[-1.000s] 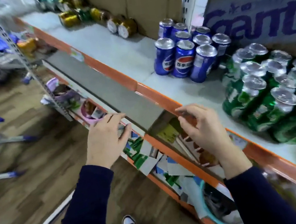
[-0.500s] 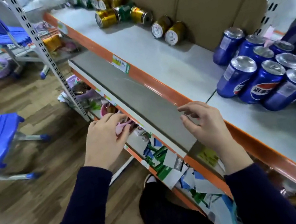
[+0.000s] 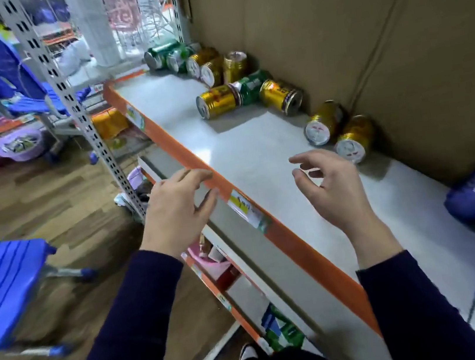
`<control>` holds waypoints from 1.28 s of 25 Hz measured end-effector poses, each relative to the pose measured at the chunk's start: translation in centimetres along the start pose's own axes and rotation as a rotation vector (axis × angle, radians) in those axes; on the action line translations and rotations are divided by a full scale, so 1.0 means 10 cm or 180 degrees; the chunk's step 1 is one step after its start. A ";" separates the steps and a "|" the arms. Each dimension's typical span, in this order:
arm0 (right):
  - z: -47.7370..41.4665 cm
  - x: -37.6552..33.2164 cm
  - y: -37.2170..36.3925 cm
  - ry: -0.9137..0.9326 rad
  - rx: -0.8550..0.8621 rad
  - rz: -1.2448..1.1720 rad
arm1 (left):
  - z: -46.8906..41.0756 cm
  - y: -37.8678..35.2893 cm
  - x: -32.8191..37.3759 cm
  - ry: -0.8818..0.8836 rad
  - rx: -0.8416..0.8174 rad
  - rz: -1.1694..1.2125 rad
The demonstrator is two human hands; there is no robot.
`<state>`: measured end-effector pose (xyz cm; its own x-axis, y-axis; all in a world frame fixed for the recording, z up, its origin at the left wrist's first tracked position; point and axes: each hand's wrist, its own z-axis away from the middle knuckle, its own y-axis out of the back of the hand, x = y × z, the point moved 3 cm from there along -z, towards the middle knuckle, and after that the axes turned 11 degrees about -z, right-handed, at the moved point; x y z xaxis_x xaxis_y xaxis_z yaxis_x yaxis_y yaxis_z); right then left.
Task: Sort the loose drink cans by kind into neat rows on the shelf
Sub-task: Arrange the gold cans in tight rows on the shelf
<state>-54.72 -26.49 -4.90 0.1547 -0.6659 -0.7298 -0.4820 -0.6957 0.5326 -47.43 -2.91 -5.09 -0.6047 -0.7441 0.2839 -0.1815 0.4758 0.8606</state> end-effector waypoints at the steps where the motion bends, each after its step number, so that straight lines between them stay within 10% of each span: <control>1: -0.14 0.02 -0.05 -0.0026 -0.0010 -0.0011 | -0.10 -0.02 -0.09 0.0032 -0.0014 0.0000; 13: -2.00 0.24 -0.96 -0.0276 0.0372 0.0240 | -1.78 -0.57 -1.40 0.0001 -0.0010 0.0445; 23: -3.27 0.69 -1.64 -0.1945 0.0627 0.1162 | -3.50 -0.98 -2.40 -0.1005 -0.0241 0.0273; 32: -3.27 0.62 -1.84 -0.2113 0.1171 0.1020 | -4.49 -1.39 -2.91 -0.0431 -0.0677 -0.0575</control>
<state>-16.71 -26.60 -5.22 -0.5247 -0.4392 -0.7293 -0.6858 -0.2895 0.6678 7.53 -8.94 -6.35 -0.6778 -0.7317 0.0716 -0.1378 0.2221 0.9653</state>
